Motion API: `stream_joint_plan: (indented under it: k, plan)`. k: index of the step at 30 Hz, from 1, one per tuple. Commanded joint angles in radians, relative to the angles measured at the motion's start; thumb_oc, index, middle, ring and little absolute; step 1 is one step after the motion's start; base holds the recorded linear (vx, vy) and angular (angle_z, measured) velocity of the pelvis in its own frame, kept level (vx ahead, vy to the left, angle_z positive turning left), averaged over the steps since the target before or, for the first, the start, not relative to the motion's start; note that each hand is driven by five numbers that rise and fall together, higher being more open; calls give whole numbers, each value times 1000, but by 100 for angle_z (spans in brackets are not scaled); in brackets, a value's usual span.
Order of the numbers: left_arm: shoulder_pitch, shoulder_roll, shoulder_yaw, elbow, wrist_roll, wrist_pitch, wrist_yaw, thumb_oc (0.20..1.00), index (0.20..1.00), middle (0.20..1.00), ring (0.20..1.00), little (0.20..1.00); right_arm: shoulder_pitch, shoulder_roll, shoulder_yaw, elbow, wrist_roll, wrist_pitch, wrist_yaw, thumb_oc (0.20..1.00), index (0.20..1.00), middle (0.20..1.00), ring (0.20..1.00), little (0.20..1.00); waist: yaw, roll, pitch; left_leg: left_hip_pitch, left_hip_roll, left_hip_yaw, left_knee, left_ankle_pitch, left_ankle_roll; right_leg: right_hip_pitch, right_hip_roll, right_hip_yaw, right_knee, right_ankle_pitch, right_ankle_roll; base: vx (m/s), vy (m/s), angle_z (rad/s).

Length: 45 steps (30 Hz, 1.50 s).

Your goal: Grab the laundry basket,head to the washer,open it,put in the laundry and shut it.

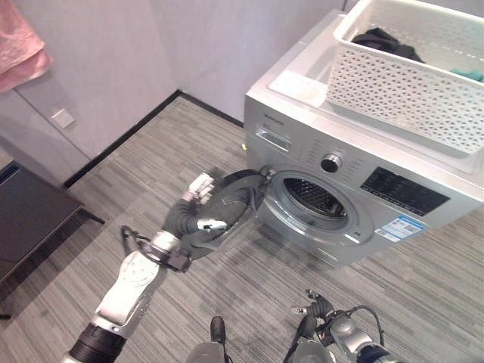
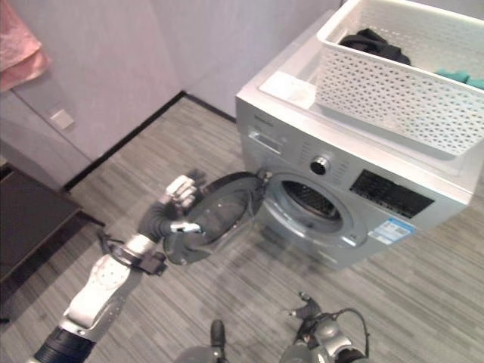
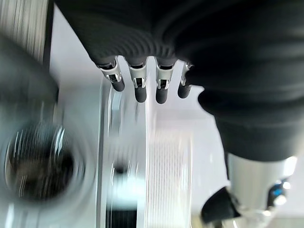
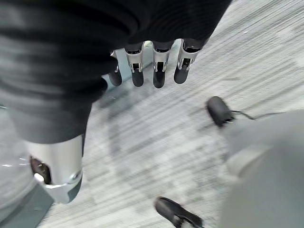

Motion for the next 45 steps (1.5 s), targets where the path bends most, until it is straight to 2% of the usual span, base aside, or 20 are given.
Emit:
stream_joint_plan:
  k: [1, 3, 4, 8, 12, 15, 18, 19, 20, 21, 22, 24, 27, 33, 39, 45]
  plan:
    - [-55, -64, -77, 47, -220, 41, -93, 1000, 1000, 1000, 1000, 1000, -31, 40, 20, 34, -39, -8, 16, 1000, 1000, 1000, 1000, 1000, 6, -38, -27, 198, 39, 32, 19, -232, 5, -189, -56, 100, -13, 71, 101, 51, -13, -28]
    - [-67, -99, -107, 85, -226, 43, -85, 1000, 1000, 1000, 1000, 1000, -26, 39, 18, 36, -38, -11, 12, 1000, 1000, 1000, 1000, 1000, 0, -39, -27, 199, 40, 34, 20, -233, 6, -191, -53, 106, -11, 70, 99, 12, -15, -18]
    - [-88, -167, -163, 157, -224, 54, -56, 1000, 1000, 1000, 1000, 1000, -29, 41, 11, 41, -25, -8, -5, 1000, 1000, 1000, 1000, 1000, -17, -46, -22, 202, 41, 38, 21, -235, 8, -198, -48, 115, -8, 69, 97, 1, -16, -18]
    - [-151, -264, -238, 390, -156, 75, -22, 1000, 1000, 1000, 1000, 1000, -44, 37, 2, 31, -1, -1, -30, 1000, 1000, 1000, 1000, 1000, -50, -53, -9, 209, 41, 53, 17, -237, 10, -215, -39, 136, 0, 68, 95, 4, -6, -12]
    - [-238, -271, -295, 599, 89, 75, 7, 1000, 1000, 1000, 1000, 1000, -45, 13, 5, 2, 6, 7, -40, 1000, 1000, 1000, 1000, 1000, -79, -48, 5, 210, 40, 68, 10, -236, 10, -243, -31, 157, 11, 69, 97, 4, 17, -16]
    - [-318, -272, -333, 781, 397, 59, 31, 1000, 1000, 1000, 1000, 1000, -46, -15, 7, -16, 16, 4, -38, 1000, 1000, 1000, 1000, 1000, -98, -47, 20, 207, 43, 78, 9, -235, 7, -264, -25, 165, 20, 68, 99, -11, 5, -16]
    - [-393, -276, -332, 945, 653, 59, 101, 1000, 1000, 1000, 1000, 1000, -45, -38, 16, -46, 18, 5, -43, 1000, 1000, 1000, 1000, 1000, -111, -49, 36, 200, 46, 87, 13, -232, 3, -285, -17, 171, 27, 68, 99, -21, -2, -14]
    - [-395, -279, -331, 950, 656, 57, 103, 1000, 1000, 1000, 1000, 1000, -46, -39, 16, -46, 19, 5, -43, 1000, 1000, 1000, 1000, 1000, -111, -48, 37, 199, 46, 87, 13, -233, 3, -286, -17, 172, 28, 68, 98, -30, -31, -6]
    - [-458, -277, -332, 1078, 792, 61, 176, 1000, 1000, 1000, 1000, 1000, -44, -49, 26, -68, 20, 1, -48, 1000, 1000, 1000, 1000, 1000, -119, -56, 49, 191, 50, 95, 18, -230, -1, -298, -12, 176, 31, 68, 97, 0, 0, 0]
    - [-458, -278, -332, 1079, 792, 61, 176, 1000, 1000, 1000, 1000, 1000, -45, -49, 26, -68, 20, 1, -48, 1000, 1000, 1000, 1000, 1000, -119, -55, 49, 191, 50, 95, 18, -230, -1, -298, -12, 176, 31, 68, 97, -27, -48, -1]
    - [-518, -266, -328, 1195, 878, 71, 215, 1000, 1000, 1000, 1000, 1000, -45, -59, 37, -76, 21, -6, -55, 1000, 1000, 1000, 1000, 1000, -128, -60, 56, 185, 53, 102, 20, -225, -6, -308, -8, 178, 32, 70, 98, -13, -28, -3]
    - [-548, -258, -333, 1241, 927, 71, 227, 1000, 1000, 1000, 1000, 1000, -46, -64, 42, -80, 22, -10, -56, 1000, 1000, 1000, 1000, 1000, -132, -61, 59, 182, 55, 105, 20, -223, -8, -315, -5, 181, 33, 70, 97, -10, -23, -4]
    - [-631, -189, -352, 1324, 1054, 84, 264, 1000, 1000, 1000, 1000, 1000, -20, -94, 47, -119, 12, -28, -59, 1000, 1000, 1000, 1000, 1000, -144, -65, 65, 175, 63, 115, 17, -215, -16, -328, 3, 184, 33, 72, 98, 1, -27, -3]
    - [-726, -107, -279, 1397, 1072, 121, 342, 1000, 1000, 1000, 1000, 1000, 12, -123, 32, -196, 18, -58, -69, 1000, 1000, 1000, 1000, 1000, -154, -78, 80, 156, 69, 110, 10, -197, -25, -343, 8, 172, 28, 78, 97, -14, -32, -7]
    - [-758, -67, -218, 1447, 1055, 151, 385, 1000, 1000, 1000, 1000, 1000, 16, -122, 26, -205, 18, -60, -77, 1000, 1000, 1000, 1000, 1000, -152, -87, 89, 146, 70, 104, 7, -191, -26, -346, 7, 165, 25, 85, 98, 0, 0, 0]
    - [-744, -40, -179, 1503, 1048, 177, 383, 1000, 1000, 1000, 1000, 1000, 11, -120, 22, -207, 16, -57, -78, 1000, 1000, 1000, 1000, 1000, -148, -93, 99, 139, 69, 96, 5, -191, -24, -348, 3, 159, 22, 92, 100, -6, 1, 4]
